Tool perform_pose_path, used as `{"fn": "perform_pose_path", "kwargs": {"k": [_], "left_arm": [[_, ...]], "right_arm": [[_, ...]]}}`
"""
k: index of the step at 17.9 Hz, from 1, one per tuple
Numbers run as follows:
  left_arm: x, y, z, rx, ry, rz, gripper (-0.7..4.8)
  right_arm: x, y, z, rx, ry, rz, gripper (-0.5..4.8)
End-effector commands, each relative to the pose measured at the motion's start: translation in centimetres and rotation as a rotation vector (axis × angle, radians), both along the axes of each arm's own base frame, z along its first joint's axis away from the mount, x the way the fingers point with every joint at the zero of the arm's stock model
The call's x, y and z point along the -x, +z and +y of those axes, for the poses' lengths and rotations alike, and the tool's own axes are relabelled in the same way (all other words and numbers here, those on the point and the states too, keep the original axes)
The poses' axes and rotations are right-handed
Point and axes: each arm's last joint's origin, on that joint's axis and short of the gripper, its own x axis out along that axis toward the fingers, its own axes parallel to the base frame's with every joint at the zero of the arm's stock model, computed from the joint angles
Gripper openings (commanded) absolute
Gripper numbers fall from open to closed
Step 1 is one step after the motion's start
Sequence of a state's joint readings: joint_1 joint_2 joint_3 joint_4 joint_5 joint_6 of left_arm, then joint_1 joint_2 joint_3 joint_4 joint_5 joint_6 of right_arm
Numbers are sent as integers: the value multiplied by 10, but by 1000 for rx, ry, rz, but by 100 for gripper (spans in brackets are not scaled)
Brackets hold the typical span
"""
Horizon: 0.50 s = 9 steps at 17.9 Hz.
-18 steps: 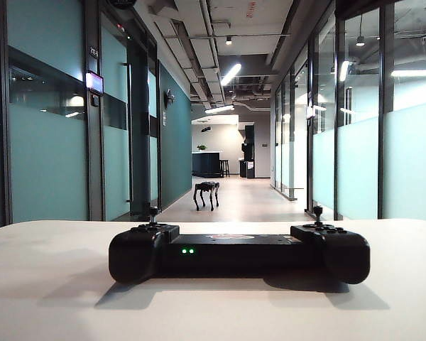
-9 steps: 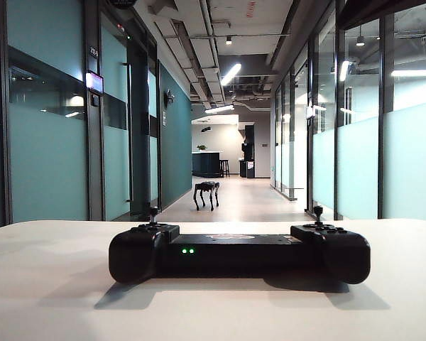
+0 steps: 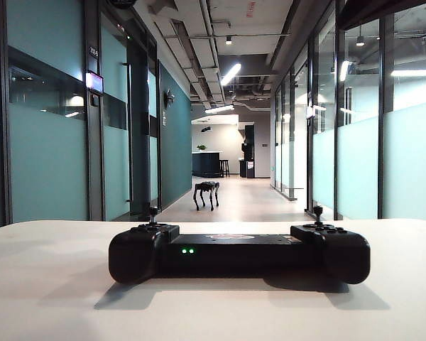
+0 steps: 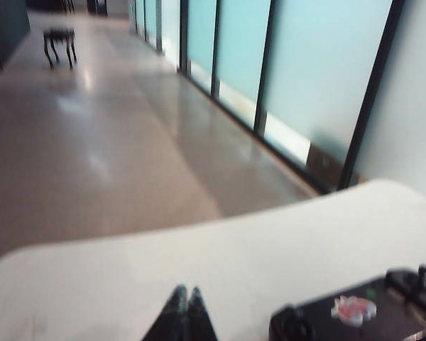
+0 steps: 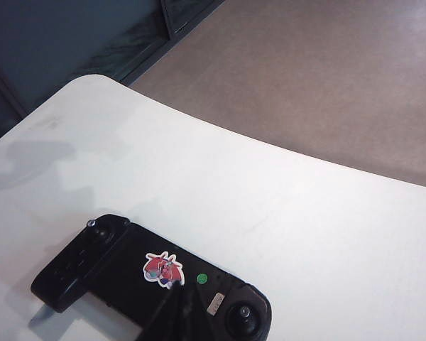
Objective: Push the left joystick on the remote control sitting on the white table forward to make the robot dog walk in a straight line until it approaches the door.
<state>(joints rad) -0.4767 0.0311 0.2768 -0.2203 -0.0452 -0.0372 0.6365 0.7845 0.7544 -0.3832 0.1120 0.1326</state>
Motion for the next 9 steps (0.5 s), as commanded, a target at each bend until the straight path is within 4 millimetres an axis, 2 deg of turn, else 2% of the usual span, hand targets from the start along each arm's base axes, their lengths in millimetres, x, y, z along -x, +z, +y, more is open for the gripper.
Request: {"fn": "perform_pose_path", "kwargs": {"k": [1,9], "left_arm": [[0,5,0,14,-10,-47,-5],[-9,-8,15,10,146,-77,-5]], "right_arm": [[0,4,0,-13,0,-24,-6],[0,4,0,-13,0,-24,-6]]}}
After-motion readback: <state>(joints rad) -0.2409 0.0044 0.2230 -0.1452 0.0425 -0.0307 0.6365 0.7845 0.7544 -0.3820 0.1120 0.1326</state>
